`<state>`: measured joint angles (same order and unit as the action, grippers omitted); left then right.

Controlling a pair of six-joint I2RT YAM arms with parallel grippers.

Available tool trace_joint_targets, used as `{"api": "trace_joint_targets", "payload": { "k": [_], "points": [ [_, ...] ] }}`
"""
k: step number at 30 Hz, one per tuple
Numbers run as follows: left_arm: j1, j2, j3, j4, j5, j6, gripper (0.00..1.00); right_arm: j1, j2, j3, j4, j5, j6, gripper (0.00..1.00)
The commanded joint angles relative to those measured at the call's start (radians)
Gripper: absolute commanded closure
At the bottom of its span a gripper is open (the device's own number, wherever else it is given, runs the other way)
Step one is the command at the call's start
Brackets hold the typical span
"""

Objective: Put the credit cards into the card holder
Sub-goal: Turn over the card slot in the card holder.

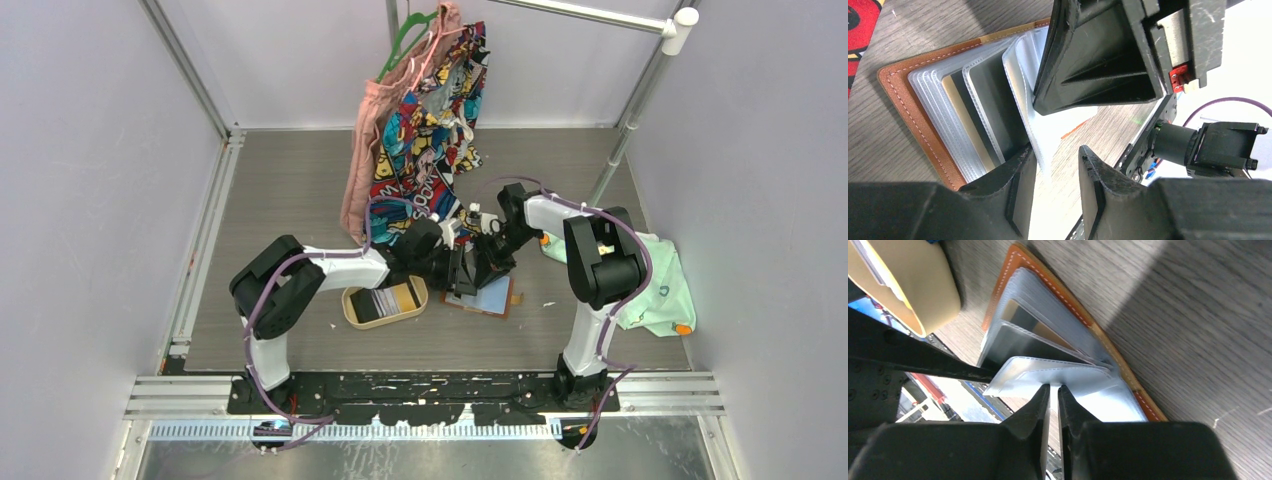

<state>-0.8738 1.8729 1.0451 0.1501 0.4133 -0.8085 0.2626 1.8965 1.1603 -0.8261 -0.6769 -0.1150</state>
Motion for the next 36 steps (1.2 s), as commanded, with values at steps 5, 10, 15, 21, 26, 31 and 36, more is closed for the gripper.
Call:
{"api": "trace_joint_targets", "payload": {
  "k": [5, 10, 15, 21, 26, 31, 36],
  "points": [
    [0.034, -0.059, 0.005, 0.072, 0.013, -0.006, 0.63, 0.009, -0.012, 0.029, 0.006, 0.133, -0.029, 0.88],
    [0.047, -0.123, -0.006, 0.008, -0.041, 0.026, 0.63, 0.005, -0.022, 0.030, 0.001, 0.134, -0.034, 0.88],
    [0.047, -0.158, -0.008, -0.041, -0.087, 0.056, 0.63, 0.002, -0.013, 0.033, -0.005, 0.123, -0.038, 0.88],
    [0.045, -0.144, 0.000, -0.004, -0.034, 0.033, 0.63, 0.002, -0.012, 0.033, -0.008, 0.116, -0.040, 0.88],
    [0.031, -0.084, 0.030, 0.019, -0.006, 0.011, 0.63, 0.000, -0.010, 0.035, -0.010, 0.114, -0.041, 0.88],
    [0.028, -0.032, 0.054, 0.012, -0.004, 0.007, 0.62, 0.000, -0.008, 0.035, -0.011, 0.112, -0.041, 0.88],
    [0.030, -0.005, 0.077, -0.060, -0.045, 0.034, 0.61, -0.001, -0.010, 0.034, -0.013, 0.109, -0.041, 0.88]
  ]
}}
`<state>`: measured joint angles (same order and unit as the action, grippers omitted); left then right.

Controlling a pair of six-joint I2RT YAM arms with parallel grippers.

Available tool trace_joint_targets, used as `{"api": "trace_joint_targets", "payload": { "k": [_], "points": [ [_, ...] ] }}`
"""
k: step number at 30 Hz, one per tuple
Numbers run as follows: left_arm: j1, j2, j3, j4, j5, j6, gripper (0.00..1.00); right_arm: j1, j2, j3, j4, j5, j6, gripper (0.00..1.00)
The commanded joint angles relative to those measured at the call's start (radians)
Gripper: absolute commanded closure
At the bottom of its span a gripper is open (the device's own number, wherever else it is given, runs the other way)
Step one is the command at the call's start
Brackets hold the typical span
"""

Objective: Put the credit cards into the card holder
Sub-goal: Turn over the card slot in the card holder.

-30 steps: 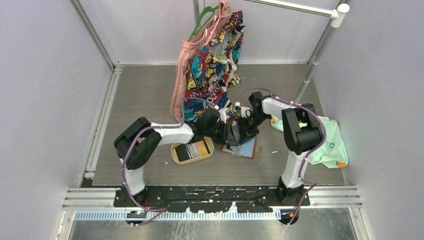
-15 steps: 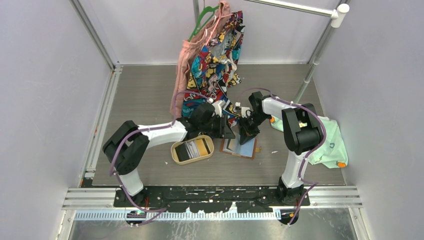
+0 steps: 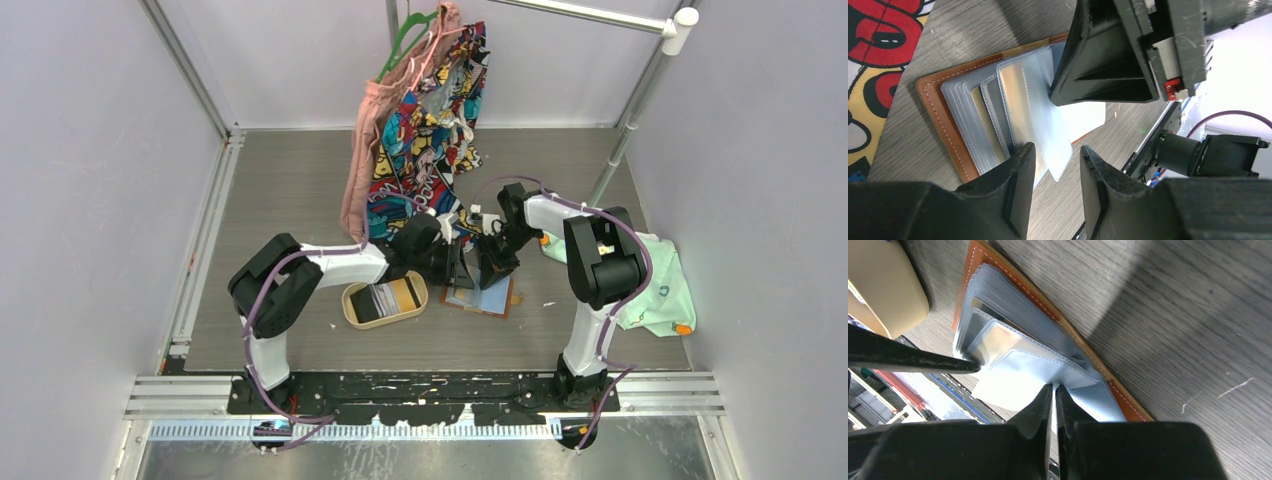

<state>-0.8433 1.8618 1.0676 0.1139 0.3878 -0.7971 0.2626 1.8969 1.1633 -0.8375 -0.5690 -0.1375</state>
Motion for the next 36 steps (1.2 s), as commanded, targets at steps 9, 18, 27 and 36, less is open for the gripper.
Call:
{"api": "trace_joint_targets", "payload": {
  "k": [9, 18, 27, 36],
  "points": [
    [0.000, 0.043, 0.075, -0.064, 0.004, 0.034, 0.57, -0.045, -0.035, 0.051, -0.040, -0.116, -0.061, 0.82],
    [-0.034, 0.092, 0.126, 0.056, 0.146, -0.014, 0.57, -0.203, -0.167, 0.052, -0.045, -0.233, -0.073, 0.72],
    [-0.128, 0.190, 0.251, 0.014, 0.174, -0.007, 0.53, -0.302, -0.280, 0.026, -0.001, -0.257, -0.066, 0.72],
    [-0.123, 0.071, 0.181, 0.035, 0.112, 0.074, 0.52, -0.303, -0.346, -0.063, 0.144, -0.331, 0.000, 0.80]
  ]
}}
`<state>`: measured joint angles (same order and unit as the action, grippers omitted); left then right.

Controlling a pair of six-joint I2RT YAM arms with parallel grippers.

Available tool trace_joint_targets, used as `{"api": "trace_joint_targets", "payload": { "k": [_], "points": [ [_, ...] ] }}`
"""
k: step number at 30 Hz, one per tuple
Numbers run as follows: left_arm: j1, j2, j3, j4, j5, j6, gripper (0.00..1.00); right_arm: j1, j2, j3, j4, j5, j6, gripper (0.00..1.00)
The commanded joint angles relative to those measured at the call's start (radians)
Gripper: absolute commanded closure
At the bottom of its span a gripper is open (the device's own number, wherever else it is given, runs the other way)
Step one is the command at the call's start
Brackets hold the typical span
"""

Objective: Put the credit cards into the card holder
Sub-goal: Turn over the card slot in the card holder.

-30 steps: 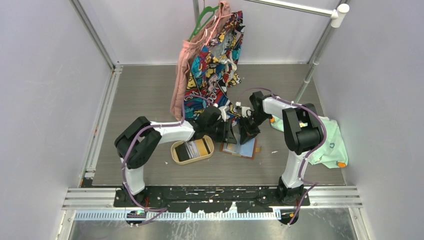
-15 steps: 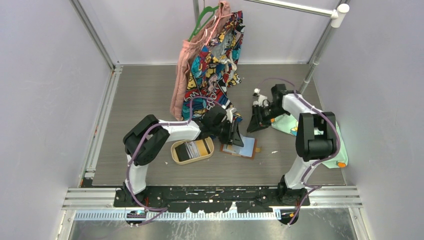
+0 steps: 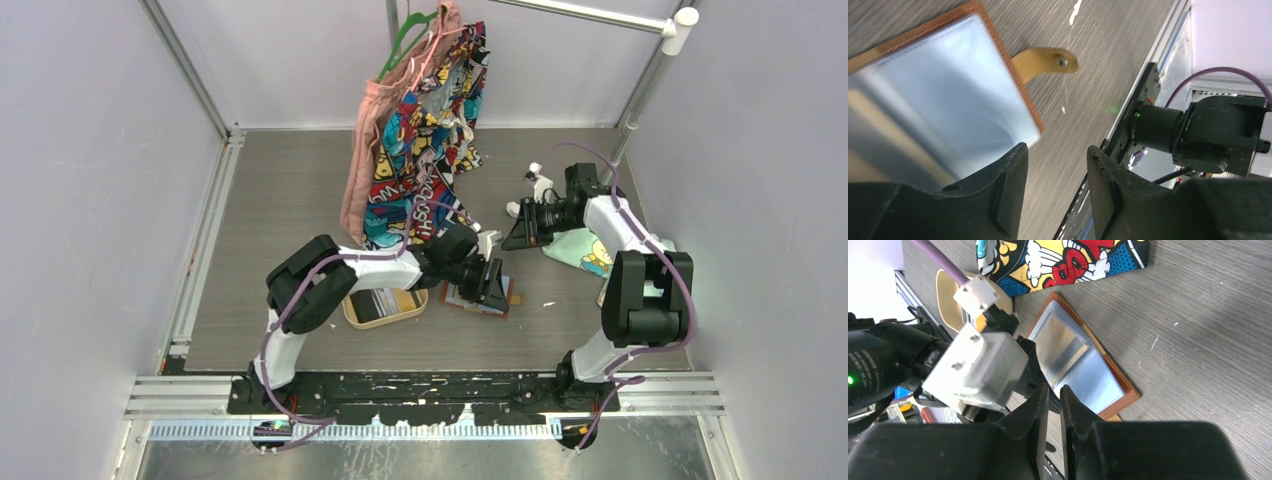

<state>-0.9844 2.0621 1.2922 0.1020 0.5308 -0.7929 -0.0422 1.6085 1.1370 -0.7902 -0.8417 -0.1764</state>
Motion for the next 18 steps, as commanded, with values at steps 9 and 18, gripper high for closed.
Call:
{"api": "trace_joint_targets", "payload": {
  "k": [9, 18],
  "points": [
    [0.025, -0.627, -0.305, -0.052, -0.317, 0.394, 0.53, 0.082, -0.142, -0.059, 0.152, -0.033, -0.028, 0.83],
    [0.111, -1.090, -0.675, -0.095, -0.548, 0.318, 0.14, 0.329, -0.264, -0.039, 0.257, -0.047, -0.228, 0.07]
  ]
}}
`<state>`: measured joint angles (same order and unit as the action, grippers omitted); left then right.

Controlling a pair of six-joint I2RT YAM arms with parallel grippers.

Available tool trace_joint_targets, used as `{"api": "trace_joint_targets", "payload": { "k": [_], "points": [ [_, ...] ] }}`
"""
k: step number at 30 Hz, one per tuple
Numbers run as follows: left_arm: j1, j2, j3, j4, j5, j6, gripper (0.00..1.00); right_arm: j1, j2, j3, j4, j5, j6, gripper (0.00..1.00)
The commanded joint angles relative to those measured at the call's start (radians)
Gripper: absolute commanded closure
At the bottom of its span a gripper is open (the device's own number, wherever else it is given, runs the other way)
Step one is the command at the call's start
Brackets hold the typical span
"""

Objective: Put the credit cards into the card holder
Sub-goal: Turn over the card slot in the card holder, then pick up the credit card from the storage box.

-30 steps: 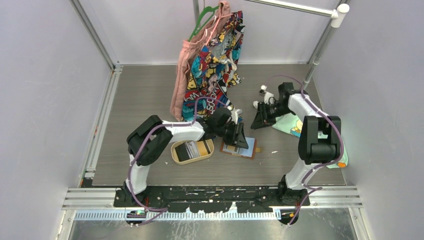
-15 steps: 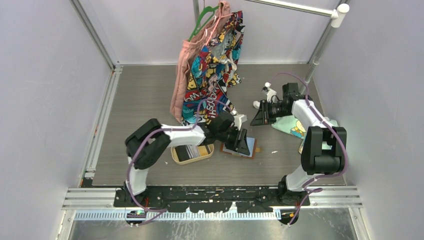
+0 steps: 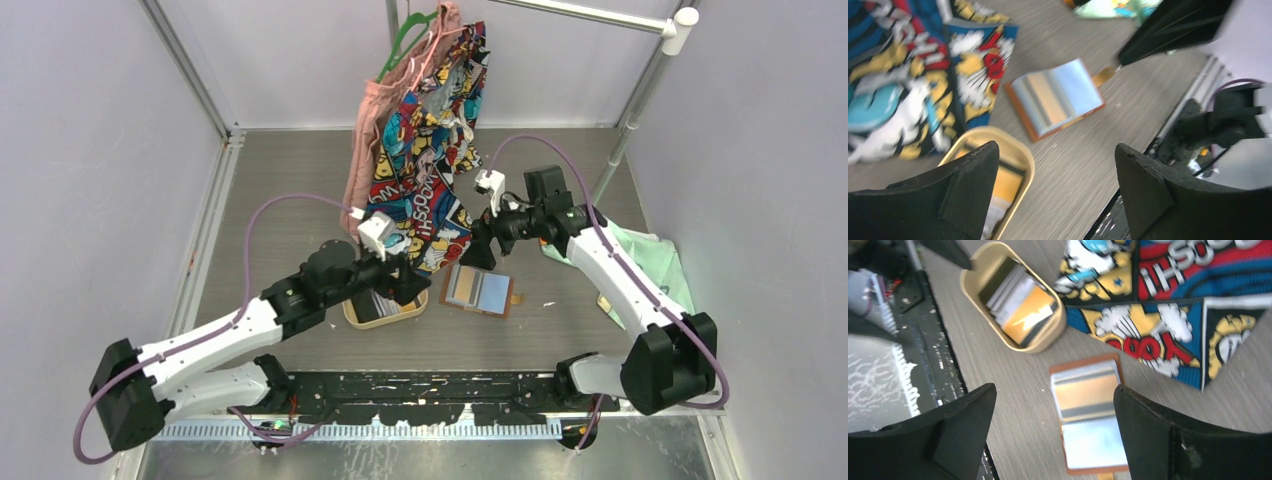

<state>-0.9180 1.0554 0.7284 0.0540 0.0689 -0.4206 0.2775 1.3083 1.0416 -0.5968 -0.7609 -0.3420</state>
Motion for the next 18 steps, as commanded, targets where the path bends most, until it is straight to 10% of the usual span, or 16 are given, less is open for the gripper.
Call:
{"api": "trace_joint_targets", "payload": {
  "k": [1, 18],
  "points": [
    [0.059, -0.109, -0.135, -0.049, -0.059, -0.089, 0.15, 0.028, 0.076, 0.100, 0.041, -0.175, -0.026, 0.11],
    [0.159, -0.152, -0.175, -0.379, -0.269, -0.396, 0.45, 0.417, 0.381, 0.226, 0.196, 0.093, 0.472, 0.40]
  ]
}}
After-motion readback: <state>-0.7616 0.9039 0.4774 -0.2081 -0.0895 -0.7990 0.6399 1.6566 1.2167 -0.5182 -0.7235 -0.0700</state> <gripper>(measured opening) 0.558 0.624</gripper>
